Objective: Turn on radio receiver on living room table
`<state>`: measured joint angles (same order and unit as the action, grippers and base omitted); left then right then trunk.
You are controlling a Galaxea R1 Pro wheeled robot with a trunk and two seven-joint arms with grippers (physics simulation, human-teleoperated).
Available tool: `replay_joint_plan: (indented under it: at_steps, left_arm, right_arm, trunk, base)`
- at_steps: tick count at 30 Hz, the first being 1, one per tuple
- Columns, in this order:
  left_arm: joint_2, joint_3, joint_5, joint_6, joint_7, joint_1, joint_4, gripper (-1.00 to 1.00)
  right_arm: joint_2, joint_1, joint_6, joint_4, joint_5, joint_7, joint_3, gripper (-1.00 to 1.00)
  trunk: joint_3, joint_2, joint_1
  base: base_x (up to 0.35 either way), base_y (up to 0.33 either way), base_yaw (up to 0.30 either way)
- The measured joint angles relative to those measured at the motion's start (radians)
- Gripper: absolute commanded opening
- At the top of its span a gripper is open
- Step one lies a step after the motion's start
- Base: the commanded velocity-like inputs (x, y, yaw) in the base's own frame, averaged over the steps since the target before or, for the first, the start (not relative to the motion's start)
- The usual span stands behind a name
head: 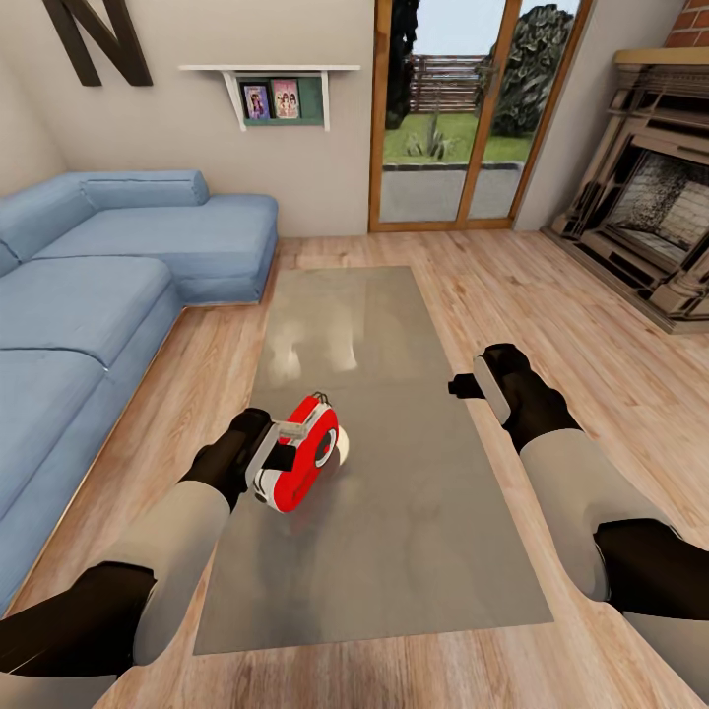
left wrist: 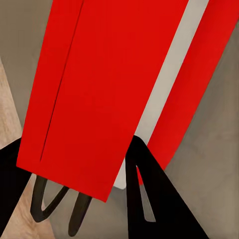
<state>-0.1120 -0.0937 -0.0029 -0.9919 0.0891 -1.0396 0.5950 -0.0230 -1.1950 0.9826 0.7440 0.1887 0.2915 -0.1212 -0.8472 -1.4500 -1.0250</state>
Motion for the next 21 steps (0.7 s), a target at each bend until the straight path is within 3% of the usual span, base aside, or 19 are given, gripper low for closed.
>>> replay_joint_plan:
  at_steps: [6, 8, 10, 11, 13, 15, 18, 19, 20, 21]
  left_arm:
    - [0.0, 0.0, 0.003, -0.01, -0.003, 0.0, 0.022, -1.0]
    - [0.0, 0.0, 0.009, -0.011, -0.012, 0.001, 0.11, -1.0]
    - [0.0, 0.0, 0.005, -0.013, -0.028, 0.0, 0.261, -1.0]
    - [0.0, 0.002, -0.007, -0.019, -0.059, -0.001, 0.301, -1.0]
    - [0.0, 0.002, 0.027, -0.021, -0.09, 0.0, 0.32, -1.0]
    - [0.002, 0.003, -0.007, -0.024, -0.143, 0.0, 0.38, -1.0]
    - [0.01, 0.001, 0.028, -0.028, -0.214, 0.0, 0.441, -1.0]
    - [0.013, 0.002, -0.006, -0.027, -0.261, 0.0, 0.459, -1.0]
    - [0.014, 0.001, 0.007, -0.028, -0.273, 0.0, 0.466, -1.0]
    - [0.019, 0.0, -0.002, -0.028, -0.314, 0.001, 0.482, -1.0]
  right_arm:
    - [-0.003, 0.0, -0.001, 0.001, -0.003, 0.0, 0.0, 1.0]
    - [-0.003, 0.0, -0.001, 0.001, -0.003, 0.0, 0.0, 1.0]
    - [-0.003, 0.0, -0.001, 0.003, -0.003, 0.0, 0.0, 1.0]
    - [-0.003, 0.0, -0.001, 0.008, -0.003, 0.0, 0.0, 1.0]
    - [-0.003, 0.0, -0.001, 0.01, -0.002, 0.0, 0.0, 1.0]
    - [-0.003, 0.0, -0.001, 0.012, -0.002, 0.0, 0.0, 1.0]
    - [-0.003, 0.0, -0.001, 0.012, -0.002, 0.0, 0.0, 1.0]
    - [-0.003, 0.0, -0.001, 0.012, -0.002, 0.0, 0.0, 1.0]
    - [-0.003, 0.0, -0.001, 0.012, -0.002, 0.0, 0.0, 1.0]
    - [-0.004, 0.0, -0.001, 0.012, -0.002, 0.0, 0.0, 1.0]
  trunk:
    - [0.0, 0.0, 0.0]
    - [0.0, 0.0, 0.0]
    - [0.0, 0.0, 0.0]
    - [0.0, 0.0, 0.0]
    - [0.0, 0.0, 0.0]
    - [0.0, 0.0, 0.0]
    - [0.0, 0.0, 0.0]
    - [0.0, 0.0, 0.0]
    - [0.0, 0.0, 0.0]
    - [0.0, 0.0, 0.0]
  base:
    - [0.0, 0.0, 0.0]
    - [0.0, 0.0, 0.0]
    - [0.0, 0.0, 0.0]
    - [0.0, 0.0, 0.0]
    - [0.0, 0.0, 0.0]
    - [0.0, 0.0, 0.0]
    - [0.0, 0.0, 0.0]
    - [0.0, 0.0, 0.0]
    - [0.0, 0.0, 0.0]
    - [0.0, 0.0, 0.0]
